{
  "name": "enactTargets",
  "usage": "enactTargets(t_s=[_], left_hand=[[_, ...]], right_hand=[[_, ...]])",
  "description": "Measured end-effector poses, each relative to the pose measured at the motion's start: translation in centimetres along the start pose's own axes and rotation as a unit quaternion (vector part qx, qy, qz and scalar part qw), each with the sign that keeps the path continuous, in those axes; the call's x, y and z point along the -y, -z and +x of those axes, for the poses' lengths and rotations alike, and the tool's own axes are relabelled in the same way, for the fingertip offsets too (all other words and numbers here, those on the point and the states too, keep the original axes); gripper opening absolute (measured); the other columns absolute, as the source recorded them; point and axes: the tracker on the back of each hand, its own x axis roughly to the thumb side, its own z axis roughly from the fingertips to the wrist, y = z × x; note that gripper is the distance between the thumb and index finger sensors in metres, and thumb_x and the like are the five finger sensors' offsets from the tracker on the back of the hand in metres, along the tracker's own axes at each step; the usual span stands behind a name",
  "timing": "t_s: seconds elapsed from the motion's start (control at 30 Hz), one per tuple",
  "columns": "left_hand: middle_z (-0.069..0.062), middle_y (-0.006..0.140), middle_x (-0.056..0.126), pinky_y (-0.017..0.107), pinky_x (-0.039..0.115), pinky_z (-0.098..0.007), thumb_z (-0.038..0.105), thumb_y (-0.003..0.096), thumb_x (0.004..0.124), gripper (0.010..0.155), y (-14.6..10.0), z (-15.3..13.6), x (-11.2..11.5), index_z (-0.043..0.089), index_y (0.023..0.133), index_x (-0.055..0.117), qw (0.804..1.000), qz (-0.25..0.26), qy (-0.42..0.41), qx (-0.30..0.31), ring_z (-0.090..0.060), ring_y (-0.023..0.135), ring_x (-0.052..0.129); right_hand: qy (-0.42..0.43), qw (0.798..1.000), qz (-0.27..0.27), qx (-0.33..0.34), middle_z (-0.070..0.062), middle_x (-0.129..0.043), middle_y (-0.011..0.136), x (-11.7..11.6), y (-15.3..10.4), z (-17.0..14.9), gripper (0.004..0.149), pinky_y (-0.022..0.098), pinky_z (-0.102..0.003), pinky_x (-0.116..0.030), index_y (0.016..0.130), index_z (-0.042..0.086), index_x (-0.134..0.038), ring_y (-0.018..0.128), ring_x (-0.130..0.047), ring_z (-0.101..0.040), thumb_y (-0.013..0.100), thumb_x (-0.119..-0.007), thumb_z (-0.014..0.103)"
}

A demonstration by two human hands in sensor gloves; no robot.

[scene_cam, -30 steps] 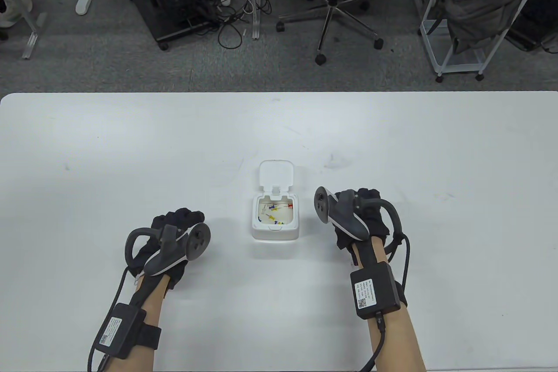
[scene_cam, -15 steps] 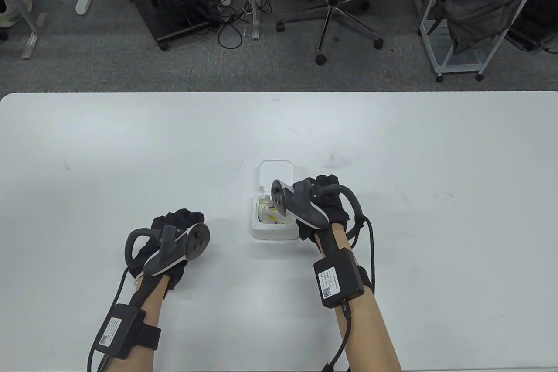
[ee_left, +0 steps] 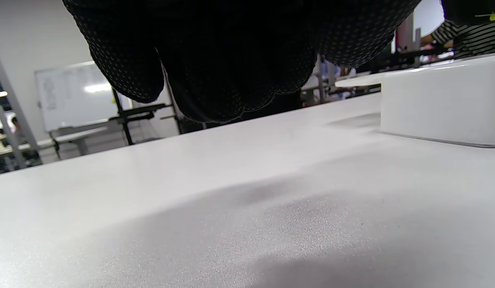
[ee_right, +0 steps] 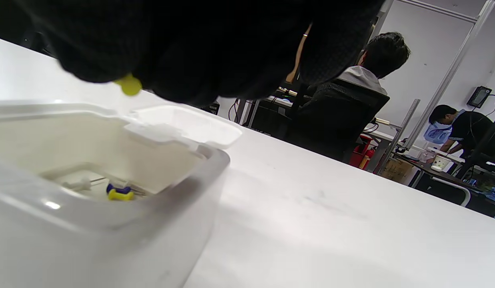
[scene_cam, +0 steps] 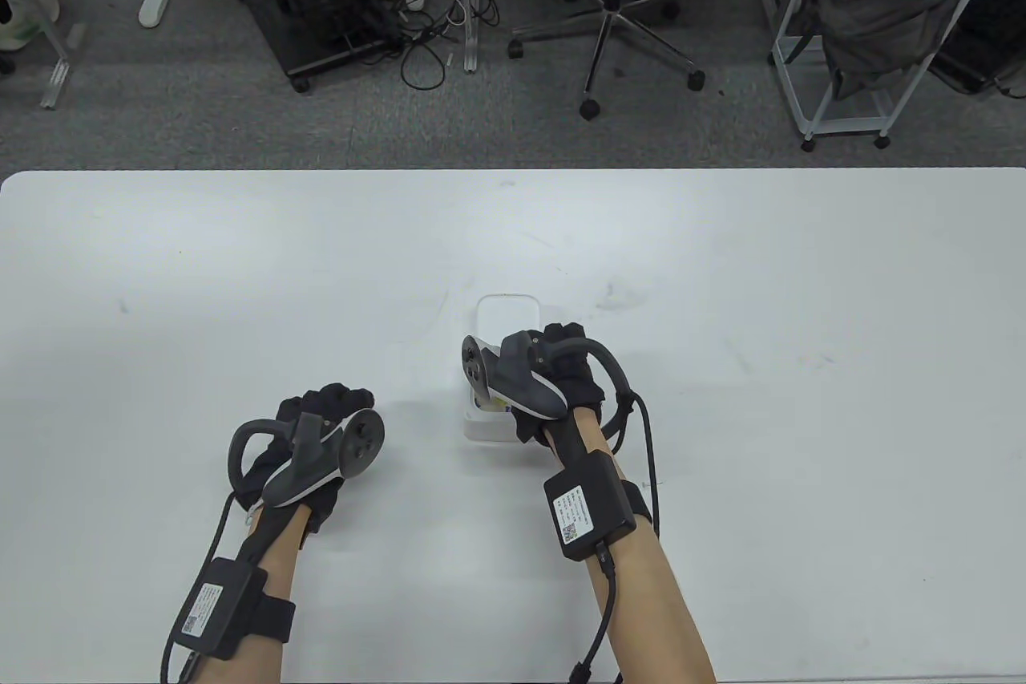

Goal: Press to open box and store push pins

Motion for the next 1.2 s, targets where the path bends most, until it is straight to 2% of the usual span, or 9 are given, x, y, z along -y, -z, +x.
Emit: enactTargets(t_s=[0.27, 0.57, 1.0, 1.2], left_hand=[[0.006, 0.099, 0.085, 0.073, 0.079, -0.048, 0.050, 0.0520, 0.068, 0.049, 0.0, 0.0, 0.0, 0.033, 0.098, 0.074, 1.000, 0.000, 0.001, 0.000, -0.018, 0.078, 0.098], [0.006, 0.099, 0.085, 0.072, 0.079, -0.048, 0.050, 0.0521, 0.068, 0.049, -0.1, 0.0, -0.4, 0.033, 0.098, 0.074, 1.000, 0.008, 0.002, -0.001, -0.018, 0.078, 0.098], [0.005, 0.099, 0.085, 0.072, 0.079, -0.048, 0.050, 0.0523, 0.068, 0.049, -0.1, 0.1, -0.1, 0.033, 0.098, 0.074, 1.000, 0.004, 0.001, 0.000, -0.018, 0.078, 0.098], [0.006, 0.099, 0.085, 0.072, 0.079, -0.048, 0.050, 0.0523, 0.068, 0.049, -0.2, 0.5, -0.2, 0.033, 0.098, 0.074, 1.000, 0.005, -0.001, 0.010, -0.018, 0.078, 0.098]], right_hand=[[0.006, 1.000, 0.007, -0.003, 0.011, -0.092, 0.077, -0.2, -0.4, -0.8, 0.047, 0.074, -0.056, -0.068, 0.080, 0.035, -0.074, 0.074, -0.091, -0.022, 0.035, -0.077, 0.049], [0.009, 1.000, 0.013, -0.018, 0.011, -0.091, 0.079, -1.1, -2.3, -2.9, 0.048, 0.073, -0.056, -0.068, 0.080, 0.035, -0.074, 0.076, -0.090, -0.022, 0.035, -0.077, 0.050], [0.013, 0.999, 0.021, -0.046, 0.011, -0.091, 0.079, -2.3, -6.3, -6.5, 0.048, 0.073, -0.056, -0.068, 0.080, 0.035, -0.074, 0.076, -0.090, -0.022, 0.035, -0.076, 0.050], [0.011, 0.997, 0.035, -0.074, 0.011, -0.091, 0.080, -3.9, -8.2, -8.6, 0.048, 0.073, -0.056, -0.068, 0.081, 0.035, -0.074, 0.076, -0.090, -0.022, 0.035, -0.077, 0.050]])
